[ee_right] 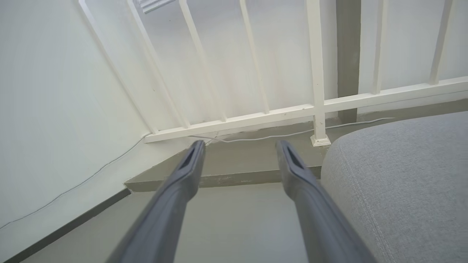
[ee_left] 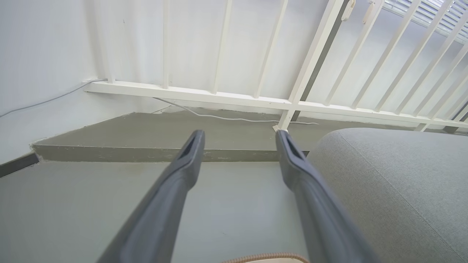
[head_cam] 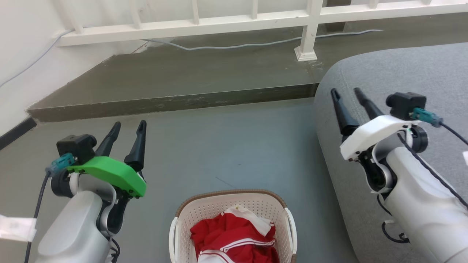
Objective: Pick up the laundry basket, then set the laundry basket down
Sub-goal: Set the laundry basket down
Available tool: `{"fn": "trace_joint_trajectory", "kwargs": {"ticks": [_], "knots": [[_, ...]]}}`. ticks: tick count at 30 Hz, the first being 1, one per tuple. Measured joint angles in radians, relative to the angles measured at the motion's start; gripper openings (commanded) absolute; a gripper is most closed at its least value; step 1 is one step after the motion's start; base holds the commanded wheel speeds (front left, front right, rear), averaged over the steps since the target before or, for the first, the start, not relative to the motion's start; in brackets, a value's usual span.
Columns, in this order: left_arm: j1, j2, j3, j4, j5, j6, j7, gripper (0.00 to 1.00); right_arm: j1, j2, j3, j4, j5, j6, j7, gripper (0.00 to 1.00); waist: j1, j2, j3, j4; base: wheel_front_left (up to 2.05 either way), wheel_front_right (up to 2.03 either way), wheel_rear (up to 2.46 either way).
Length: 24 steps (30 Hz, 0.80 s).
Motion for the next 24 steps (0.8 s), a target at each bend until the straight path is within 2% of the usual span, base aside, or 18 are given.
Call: {"fn": "trace_joint_trajectory", "kwargs": {"ticks": [6,11,14,18,24], "knots": [[0.067,0.002,0.081,-0.107,0.064,0.042,0.0,1.0,0.073,-0.013,-0.083,-0.135,-0.083,-0.045,-0.001,1.0,0.0,0.0,-0.004,0.002,0.0,0.0,0.0],[0.119,0.002,0.137,-0.182,0.12,0.074,-0.003,1.0,0.14,-0.009,-0.135,-0.23,-0.144,-0.065,-0.001,1.0,0.0,0.0,-0.003,0.007,0.0,0.0,0.0],[0.162,0.0,0.167,-0.214,0.141,0.095,-0.003,1.0,0.174,-0.002,-0.155,-0.269,-0.174,-0.066,-0.001,1.0,0.0,0.0,-0.001,0.008,0.0,0.0,0.0],[0.207,-0.006,0.2,-0.26,0.171,0.103,-0.003,1.0,0.226,0.005,-0.176,-0.307,-0.212,-0.082,-0.001,1.0,0.0,0.0,0.003,0.01,0.0,0.0,0.0],[0.259,-0.014,0.218,-0.303,0.21,0.103,-0.003,1.0,0.279,0.009,-0.206,-0.347,-0.245,-0.086,-0.001,1.0,0.0,0.0,0.008,0.013,0.0,0.0,0.0]]}}
